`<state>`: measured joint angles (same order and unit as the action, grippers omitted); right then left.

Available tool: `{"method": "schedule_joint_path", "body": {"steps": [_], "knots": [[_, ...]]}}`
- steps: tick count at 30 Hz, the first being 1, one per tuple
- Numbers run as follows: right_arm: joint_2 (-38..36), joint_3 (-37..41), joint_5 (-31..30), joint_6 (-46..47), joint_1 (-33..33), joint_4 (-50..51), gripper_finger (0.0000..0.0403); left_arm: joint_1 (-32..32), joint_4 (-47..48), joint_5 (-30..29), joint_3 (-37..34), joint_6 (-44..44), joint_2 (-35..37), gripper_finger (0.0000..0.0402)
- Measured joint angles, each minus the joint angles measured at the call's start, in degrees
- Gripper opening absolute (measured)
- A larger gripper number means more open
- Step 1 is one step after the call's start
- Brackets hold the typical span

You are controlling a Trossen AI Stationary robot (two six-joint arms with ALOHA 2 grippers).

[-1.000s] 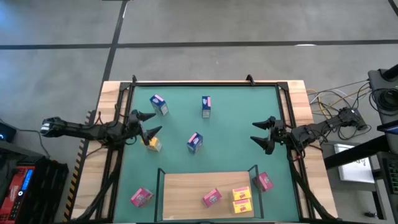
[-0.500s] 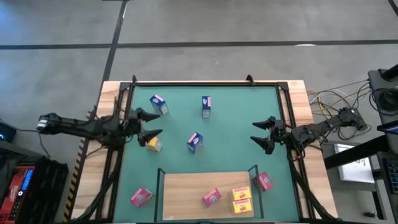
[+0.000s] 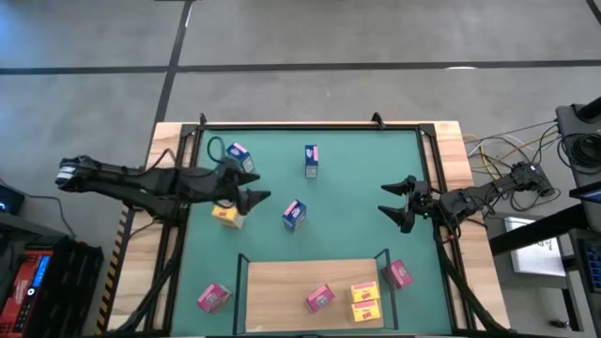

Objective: Stack cereal on shelf
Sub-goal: Put the top violet cereal box on the shelf

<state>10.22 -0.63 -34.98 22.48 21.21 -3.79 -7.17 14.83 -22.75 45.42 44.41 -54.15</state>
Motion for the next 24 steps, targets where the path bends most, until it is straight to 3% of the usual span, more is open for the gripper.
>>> {"method": "schedule_joint_path", "body": {"steps": [4,6,8,15,24], "knots": [[0.0,0.01,0.0,0.0,0.01,-0.01,0.04,0.04,15.22,0.88,7.14,25.95,-5.91,0.0399],[0.0,0.01,0.0,0.0,0.0,-0.02,0.04,0.04,23.12,5.27,9.9,40.9,-8.92,0.0399],[0.0,0.01,0.0,0.0,0.0,-0.02,0.04,-0.08,26.75,8.77,12.04,49.28,-11.67,0.0399],[0.0,0.01,0.0,0.0,0.0,-0.05,0.04,-0.1,24.24,12.12,17.47,54.67,-20.56,0.0399],[0.0,0.01,0.0,0.0,0.02,-0.07,0.04,-0.46,31.46,20.35,30.49,66.05,-30.64,0.0399]]}}
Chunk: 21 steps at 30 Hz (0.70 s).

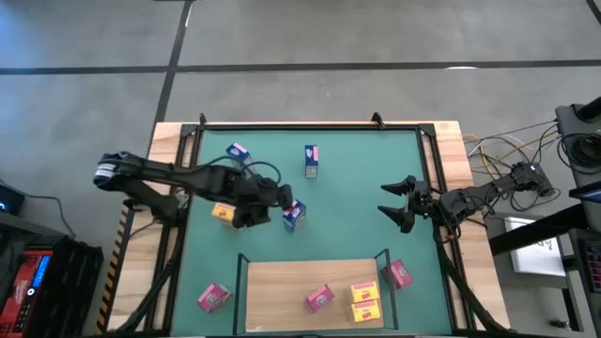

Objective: Stack cereal on shelf
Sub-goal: Put the top violet cereal box on the shelf

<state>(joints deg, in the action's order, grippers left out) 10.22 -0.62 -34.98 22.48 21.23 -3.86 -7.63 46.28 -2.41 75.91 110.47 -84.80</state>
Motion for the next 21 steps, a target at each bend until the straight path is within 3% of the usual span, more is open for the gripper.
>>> {"method": "schedule_joint_path", "body": {"steps": [9,16,21], "knots": [[0.0,0.0,0.0,0.0,-0.02,-0.02,0.04,-4.35,1.75,4.89,8.68,2.85,-8.73,0.0399],[0.0,0.0,0.0,0.0,-0.02,-0.02,0.04,-9.43,2.13,4.89,17.32,8.57,-16.92,0.0399],[0.0,0.0,0.0,0.0,-0.02,-0.02,0.04,-10.74,7.49,4.84,25.25,10.7,-22.39,0.04]]}}
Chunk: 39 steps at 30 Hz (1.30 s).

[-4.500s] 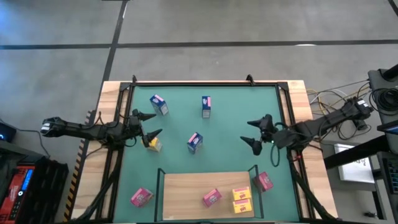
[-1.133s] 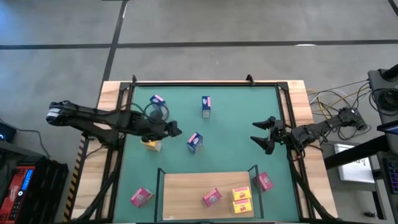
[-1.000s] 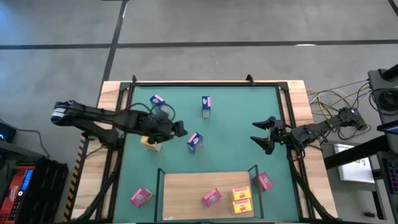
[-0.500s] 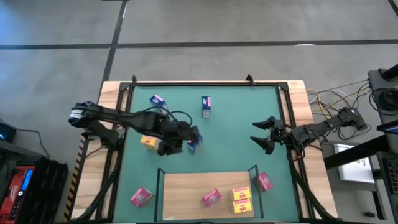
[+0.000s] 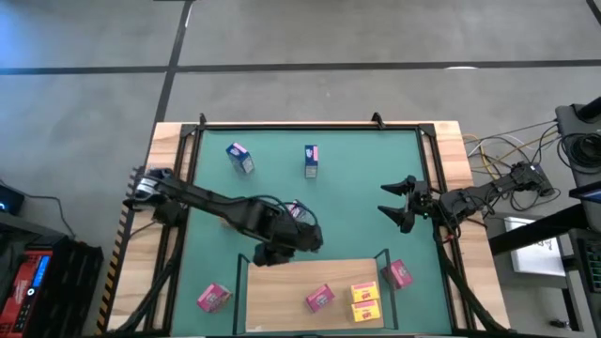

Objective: Stack cereal on shelf
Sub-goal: Put the top violet cereal box on the shelf

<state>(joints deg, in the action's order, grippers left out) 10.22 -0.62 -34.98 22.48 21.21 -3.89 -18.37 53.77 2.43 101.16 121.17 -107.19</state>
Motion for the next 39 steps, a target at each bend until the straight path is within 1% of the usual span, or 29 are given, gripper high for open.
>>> {"method": "schedule_joint_path", "body": {"steps": [10,15,18,23,26,33,39], "knots": [[0.0,0.0,0.0,0.0,0.0,-0.01,0.04,-3.04,13.94,1.58,19.07,4.28,-12.28,0.04],[0.0,0.0,-0.02,0.0,0.0,-0.02,0.04,-4.43,19.91,1.62,28.98,6.27,-18.13,0.04],[0.0,0.0,0.0,0.0,0.01,-0.02,0.04,-4.62,21.8,1.82,34.02,7.05,-21.24,0.04],[0.08,0.01,-0.01,0.0,0.01,-0.06,0.04,-4.65,18.51,3.55,30.97,9.1,-21.02,0.04],[0.04,0.02,0.0,0.0,0.0,-0.1,0.04,-4.94,17.35,4.09,30.58,10.89,-20.93,0.04],[0.07,0.02,0.02,0.0,0.0,-0.39,0.04,-6.37,11.42,4.27,28.56,15.98,-20.9,0.04],[0.07,0.02,0.02,0.0,0.0,-0.52,0.04,-7.02,9.77,4.27,28.37,19.31,-21.05,0.04]]}}
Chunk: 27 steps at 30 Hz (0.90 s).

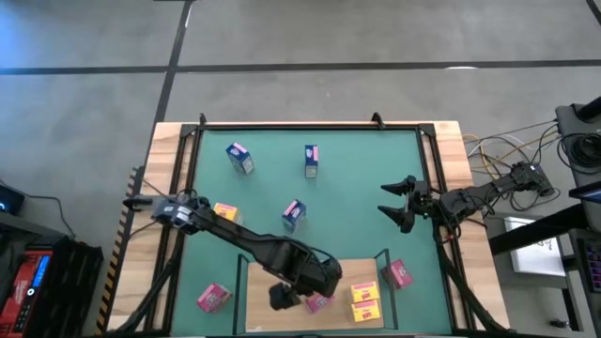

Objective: Stack cereal on shelf
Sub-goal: Put the top violet cereal box on the shelf

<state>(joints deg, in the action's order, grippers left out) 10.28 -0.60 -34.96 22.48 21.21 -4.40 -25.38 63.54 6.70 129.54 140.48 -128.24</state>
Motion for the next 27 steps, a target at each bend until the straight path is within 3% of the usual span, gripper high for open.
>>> {"method": "schedule_joint_path", "body": {"steps": [12,20,27], "knots": [[0.0,0.0,0.0,0.0,0.01,-0.15,0.04,0.02,-3.72,0.28,-0.07,1.07,-2.21,0.0396],[0.0,0.0,0.0,0.0,0.0,-0.17,0.04,-0.19,-3.53,-0.26,-0.11,0.25,-2.24,0.0333],[0.0,0.0,0.0,0.0,0.01,-0.18,0.04,-0.59,-3.49,4.03,-0.15,-7.86,-2.24,0.0304]]}}
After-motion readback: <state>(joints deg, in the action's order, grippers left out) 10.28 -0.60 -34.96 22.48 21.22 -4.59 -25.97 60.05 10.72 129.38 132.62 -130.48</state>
